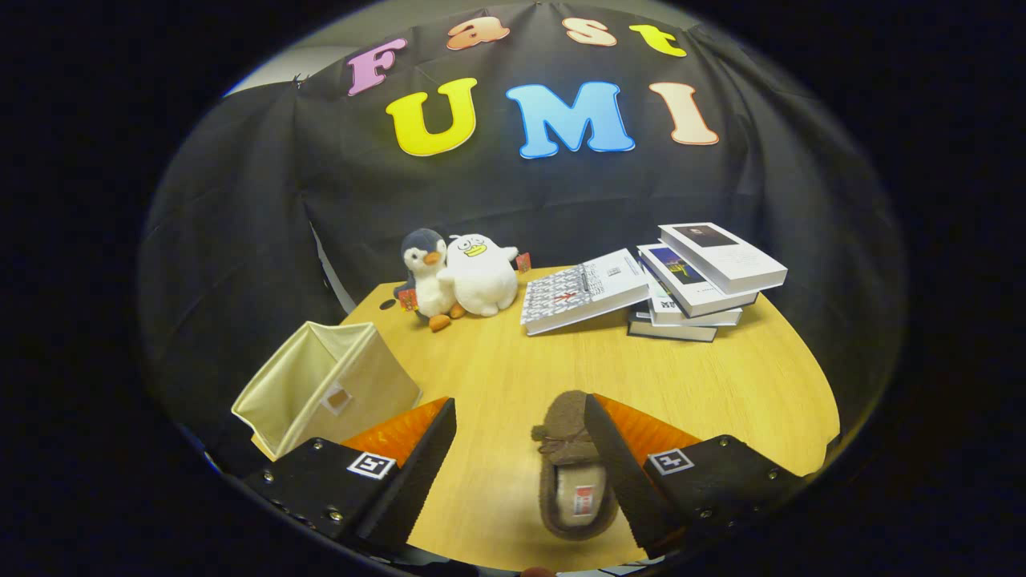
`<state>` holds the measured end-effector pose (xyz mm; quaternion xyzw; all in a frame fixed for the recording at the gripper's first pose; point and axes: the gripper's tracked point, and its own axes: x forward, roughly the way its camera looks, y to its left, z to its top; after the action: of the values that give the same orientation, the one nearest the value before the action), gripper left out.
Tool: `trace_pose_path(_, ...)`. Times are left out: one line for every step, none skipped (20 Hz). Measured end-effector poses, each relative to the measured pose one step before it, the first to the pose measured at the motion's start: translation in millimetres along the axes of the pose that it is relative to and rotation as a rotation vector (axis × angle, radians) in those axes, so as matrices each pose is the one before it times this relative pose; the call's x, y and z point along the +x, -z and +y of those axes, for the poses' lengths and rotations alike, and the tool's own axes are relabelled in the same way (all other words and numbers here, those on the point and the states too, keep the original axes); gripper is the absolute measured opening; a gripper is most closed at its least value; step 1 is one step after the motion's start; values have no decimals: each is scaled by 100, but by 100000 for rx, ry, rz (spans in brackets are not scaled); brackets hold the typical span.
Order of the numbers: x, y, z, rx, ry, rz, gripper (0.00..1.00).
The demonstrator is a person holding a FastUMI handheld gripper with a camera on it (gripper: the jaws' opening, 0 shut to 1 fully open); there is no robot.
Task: Open the storage box then place both shoes into the box .Put the left shoe in first, then the right shoe, with the right side of both shoes facing outward in a uniform manner.
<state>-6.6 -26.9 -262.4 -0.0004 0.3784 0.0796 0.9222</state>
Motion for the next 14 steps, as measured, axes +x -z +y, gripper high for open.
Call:
trace_pose_path(442,555,-1066,-15,1505,484,99)
trace_pose_path(481,496,-939,-355,1344,-186,99)
trace_pose_path(473,767,-900,-895,1568,801,99)
trace_pose_path(515,1104,-867,-1115,1202,1815,99)
trace_pose_path(528,1110,-526,-803,395,2367,99)
trace_pose_path(380,797,-345,-863,185,2506,99)
trace_pose_path(505,832,-502,-670,537,1892,99)
trace_pose_path(452,872,-557,-474,1010,2080,99)
trace_pose_path(507,761,-321,-259,253,1911,99)
trace_pose_path(478,774,-225,22,441,2287,99)
trace_pose_path(380,542,91,986,-1464,1745,99)
trace_pose_path(364,263,47,1048,-750,1044,99)
trace_pose_path(266,388,-56,142,-718,1791,99)
trace_pose_path(307,610,-264,-787,-230,1145,99)
